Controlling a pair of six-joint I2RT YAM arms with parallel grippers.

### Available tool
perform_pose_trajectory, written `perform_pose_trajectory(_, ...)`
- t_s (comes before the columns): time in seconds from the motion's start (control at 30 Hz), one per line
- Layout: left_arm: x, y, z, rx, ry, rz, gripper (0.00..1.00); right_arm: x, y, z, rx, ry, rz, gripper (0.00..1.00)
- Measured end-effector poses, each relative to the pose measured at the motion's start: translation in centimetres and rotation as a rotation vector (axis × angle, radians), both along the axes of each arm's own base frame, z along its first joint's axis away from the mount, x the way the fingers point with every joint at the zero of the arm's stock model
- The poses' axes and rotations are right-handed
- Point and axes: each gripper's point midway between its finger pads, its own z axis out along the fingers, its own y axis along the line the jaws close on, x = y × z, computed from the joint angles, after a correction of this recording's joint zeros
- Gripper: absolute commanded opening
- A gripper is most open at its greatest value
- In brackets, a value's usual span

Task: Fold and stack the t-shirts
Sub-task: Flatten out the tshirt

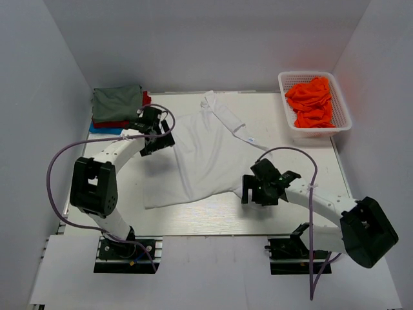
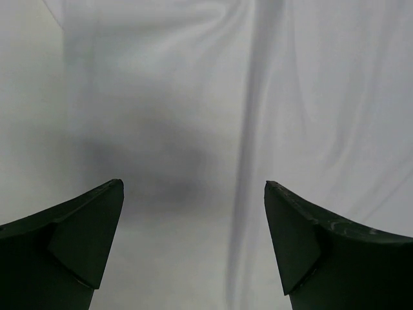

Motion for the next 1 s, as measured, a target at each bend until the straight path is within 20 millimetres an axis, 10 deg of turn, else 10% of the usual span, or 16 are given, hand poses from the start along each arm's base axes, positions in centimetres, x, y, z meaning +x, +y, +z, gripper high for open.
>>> perform_pose_trajectory(0.37,-10.7,0.1,-8.8,-0.072,0.305,0.026,1.0,-4.4,-0.4,0.8,0.196,0.085,-0.216,0.9)
perform_pose_trajectory(0.67,-19.1,1.4,-7.3,-0.106,0.457,0.075,1.0,-6.2,-1.9,3.4,0.116,0.162,-0.237,0.9)
perform_pose_trajectory(0.8,-18.6,0.7,-3.1,-0.161,0.377,0.052,1.0,-2.0,-0.4,8.7,0.155,-0.022,-0.153,0.9)
perform_pose_trajectory(1.0,-11.1,-0.8,5.7,-0.23,0.058,0.023,1.0,5.2,0.9,13.2,0.036,-0.247,-0.032,0.9)
